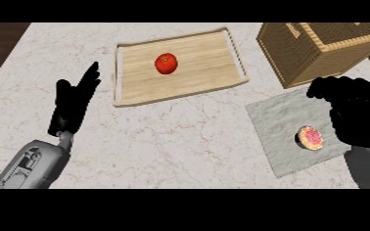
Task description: Pick the cupcake from the placemat and place it in the basket
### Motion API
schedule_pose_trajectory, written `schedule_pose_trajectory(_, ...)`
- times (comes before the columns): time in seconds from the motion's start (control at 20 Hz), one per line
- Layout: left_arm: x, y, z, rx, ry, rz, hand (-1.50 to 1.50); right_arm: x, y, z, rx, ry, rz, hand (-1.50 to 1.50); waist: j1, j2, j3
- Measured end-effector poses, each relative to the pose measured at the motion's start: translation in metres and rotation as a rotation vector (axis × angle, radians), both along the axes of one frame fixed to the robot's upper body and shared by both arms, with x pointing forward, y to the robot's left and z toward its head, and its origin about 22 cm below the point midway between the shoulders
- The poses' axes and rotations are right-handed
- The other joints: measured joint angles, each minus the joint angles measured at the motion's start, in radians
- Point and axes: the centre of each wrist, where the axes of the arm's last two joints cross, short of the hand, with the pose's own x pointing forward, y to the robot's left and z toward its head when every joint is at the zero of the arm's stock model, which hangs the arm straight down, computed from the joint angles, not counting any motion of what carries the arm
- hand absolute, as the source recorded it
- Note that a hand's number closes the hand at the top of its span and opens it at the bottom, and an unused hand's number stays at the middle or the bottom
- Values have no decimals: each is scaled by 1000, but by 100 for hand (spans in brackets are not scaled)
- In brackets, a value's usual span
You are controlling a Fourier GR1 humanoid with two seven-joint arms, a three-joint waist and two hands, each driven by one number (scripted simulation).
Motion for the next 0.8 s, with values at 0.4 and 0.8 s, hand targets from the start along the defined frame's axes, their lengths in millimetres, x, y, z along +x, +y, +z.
schedule_pose_trajectory(0.4, -6, 16, -7, 38, 10, 24, 0, -39, -48, 3, -169, -128, -128, -150, -34, -6, -9)
schedule_pose_trajectory(0.8, -8, 18, -8, 34, 10, 24, 0, -52, -130, 84, -815, -144, -228, -150, -35, -5, -11)
